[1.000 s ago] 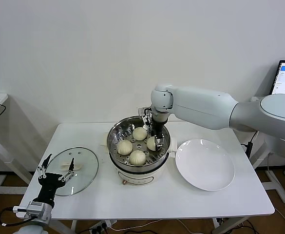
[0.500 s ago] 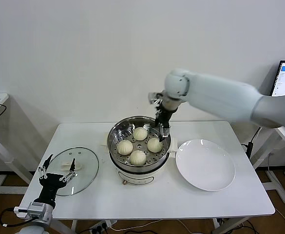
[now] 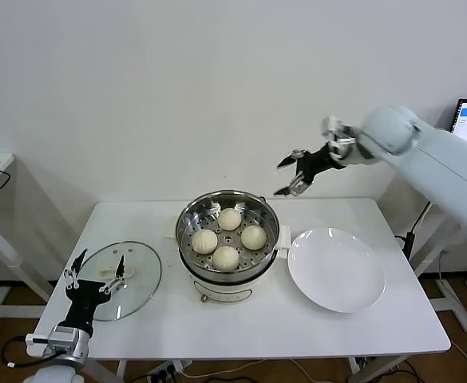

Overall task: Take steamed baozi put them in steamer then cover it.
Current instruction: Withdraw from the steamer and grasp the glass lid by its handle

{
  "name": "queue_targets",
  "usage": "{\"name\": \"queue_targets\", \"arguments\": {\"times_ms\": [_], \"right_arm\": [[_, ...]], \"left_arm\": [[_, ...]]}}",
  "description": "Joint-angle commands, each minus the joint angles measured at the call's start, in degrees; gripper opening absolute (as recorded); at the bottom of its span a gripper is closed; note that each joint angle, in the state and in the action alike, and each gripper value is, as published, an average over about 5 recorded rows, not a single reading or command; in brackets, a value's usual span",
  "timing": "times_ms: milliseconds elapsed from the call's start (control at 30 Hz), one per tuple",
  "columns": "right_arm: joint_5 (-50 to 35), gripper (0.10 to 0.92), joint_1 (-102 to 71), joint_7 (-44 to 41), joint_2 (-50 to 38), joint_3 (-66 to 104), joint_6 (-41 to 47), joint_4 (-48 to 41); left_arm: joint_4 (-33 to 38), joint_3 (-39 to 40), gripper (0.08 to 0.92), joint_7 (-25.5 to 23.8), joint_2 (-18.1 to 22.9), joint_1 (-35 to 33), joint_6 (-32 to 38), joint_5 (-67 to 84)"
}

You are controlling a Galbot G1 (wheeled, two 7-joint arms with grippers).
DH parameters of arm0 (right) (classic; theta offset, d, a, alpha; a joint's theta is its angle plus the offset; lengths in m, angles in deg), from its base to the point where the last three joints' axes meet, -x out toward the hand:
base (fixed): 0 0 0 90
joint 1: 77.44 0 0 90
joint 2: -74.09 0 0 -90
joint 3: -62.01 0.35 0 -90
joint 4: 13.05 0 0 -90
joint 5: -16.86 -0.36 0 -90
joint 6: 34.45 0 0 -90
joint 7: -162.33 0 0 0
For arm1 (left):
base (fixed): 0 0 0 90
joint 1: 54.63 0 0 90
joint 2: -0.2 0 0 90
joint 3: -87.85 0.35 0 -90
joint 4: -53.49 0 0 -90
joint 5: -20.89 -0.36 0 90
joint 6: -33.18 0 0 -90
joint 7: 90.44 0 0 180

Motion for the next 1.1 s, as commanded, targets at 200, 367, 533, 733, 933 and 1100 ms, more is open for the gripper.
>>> {"name": "queue_targets", "arguments": {"times_ms": [200, 367, 533, 733, 933, 1100], "right_arm": [[-6.28, 0.823, -76.82, 39.51, 1.59, 74.45, -18.75, 21.95], [-0.99, 0.823, -91.23, 43.60, 15.57, 80.10, -25.76, 29.04], [4.43, 0.823, -99.74, 46.50, 25.77, 78.82, -34.40, 32.70], [9.54, 0.823, -103.46, 47.81, 33.64, 74.51, -39.26, 32.78], [11.03, 0.823, -103.52, 47.99, 37.91, 71.29, -39.74, 31.79], [12.00, 0.823, -102.58, 48.12, 38.21, 69.78, -39.73, 30.75]], "left_arm": [[-3.55, 3.40, 0.823, 1.67, 0.70, 2.51, 2.70, -2.68], [-5.36, 3.71, 0.823, 1.88, 0.99, 3.08, 4.65, -2.81], [-6.72, 3.86, 0.823, 1.89, 0.82, 3.09, 6.14, -3.60], [-8.51, 4.08, 0.823, 3.29, 0.43, 2.89, 8.91, -11.24], [-15.60, 2.41, 0.823, 10.34, -1.12, 2.88, 18.74, -40.08], [-25.46, -0.60, 0.823, 18.06, -2.70, 4.75, 25.20, -63.91]]}}
